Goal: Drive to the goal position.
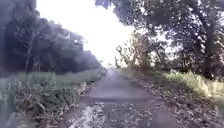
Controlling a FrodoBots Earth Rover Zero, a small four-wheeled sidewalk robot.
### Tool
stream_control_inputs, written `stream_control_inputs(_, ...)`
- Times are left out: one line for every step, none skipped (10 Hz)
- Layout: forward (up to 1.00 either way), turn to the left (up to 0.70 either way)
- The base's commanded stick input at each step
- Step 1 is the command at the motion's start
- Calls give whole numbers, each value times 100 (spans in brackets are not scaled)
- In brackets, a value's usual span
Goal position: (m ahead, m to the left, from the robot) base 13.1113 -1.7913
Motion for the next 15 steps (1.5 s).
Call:
stream_control_inputs(85, 0)
stream_control_inputs(85, 0)
stream_control_inputs(85, 0)
stream_control_inputs(49, 0)
stream_control_inputs(23, 0)
stream_control_inputs(7, 0)
stream_control_inputs(7, 0)
stream_control_inputs(7, 0)
stream_control_inputs(7, 0)
stream_control_inputs(7, 0)
stream_control_inputs(7, 0)
stream_control_inputs(7, 0)
stream_control_inputs(7, 0)
stream_control_inputs(6, 0)
stream_control_inputs(6, 0)
